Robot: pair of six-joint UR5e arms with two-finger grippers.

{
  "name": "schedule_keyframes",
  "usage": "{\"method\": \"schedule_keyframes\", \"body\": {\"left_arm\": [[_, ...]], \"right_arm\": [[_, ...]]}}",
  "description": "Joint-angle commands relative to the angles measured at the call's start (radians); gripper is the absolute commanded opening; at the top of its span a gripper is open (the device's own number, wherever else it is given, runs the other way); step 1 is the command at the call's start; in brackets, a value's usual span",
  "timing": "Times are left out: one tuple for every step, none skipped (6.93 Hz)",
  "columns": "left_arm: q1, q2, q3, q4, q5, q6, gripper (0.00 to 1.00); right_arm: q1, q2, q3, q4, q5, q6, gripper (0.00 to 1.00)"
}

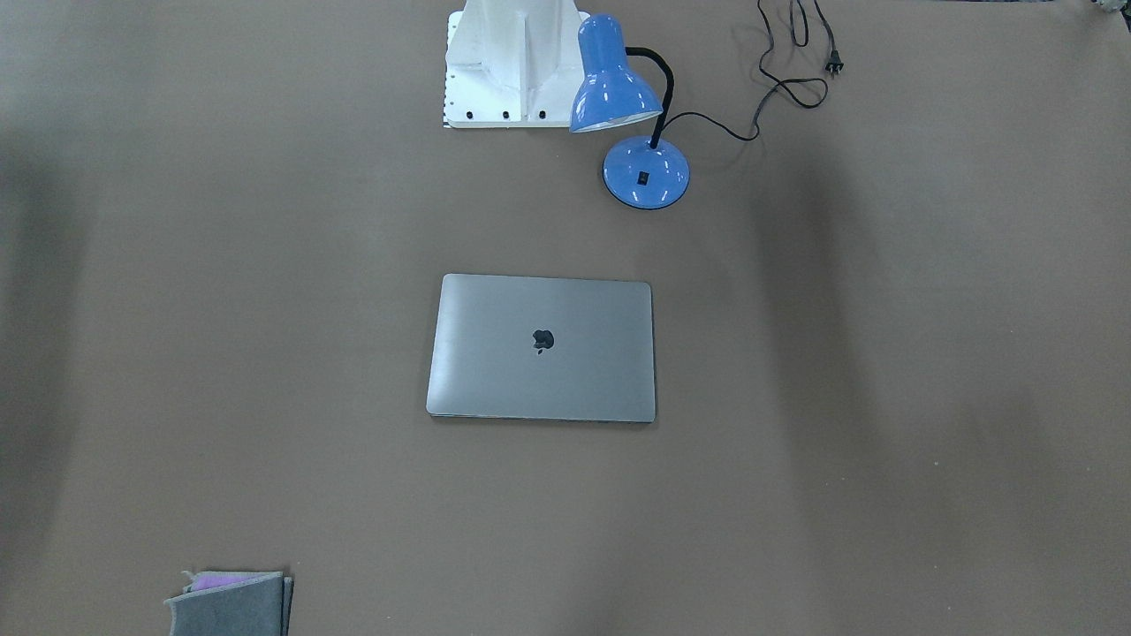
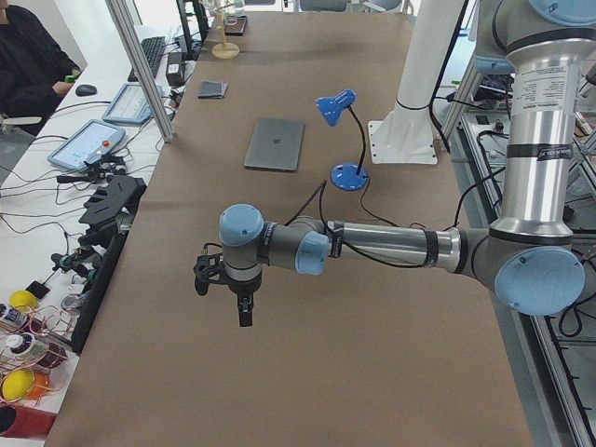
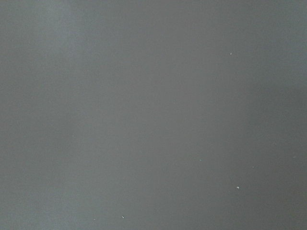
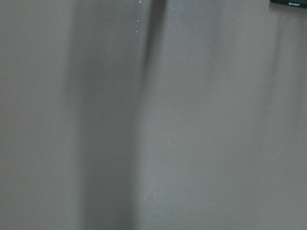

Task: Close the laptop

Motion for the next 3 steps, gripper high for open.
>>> {"method": "schedule_keyframes", "body": {"left_arm": [[-0.002,0.003,-0.002,0.000,-0.001,-0.001,0.98],[-0.002,0.006,-0.002,0.000,-0.007,-0.001,0.98],[0.000,0.006,-0.002,-0.002,-0.007,-0.004,0.98]], "right_arm": [[0.002,-0.002,0.012,-0.002,0.002,0.000,1.00],[0.000,-0.002,0.014,-0.004,0.002,0.000,1.00],[0.002,-0.008,0.026,-0.004,0.003,0.000,1.00]]}}
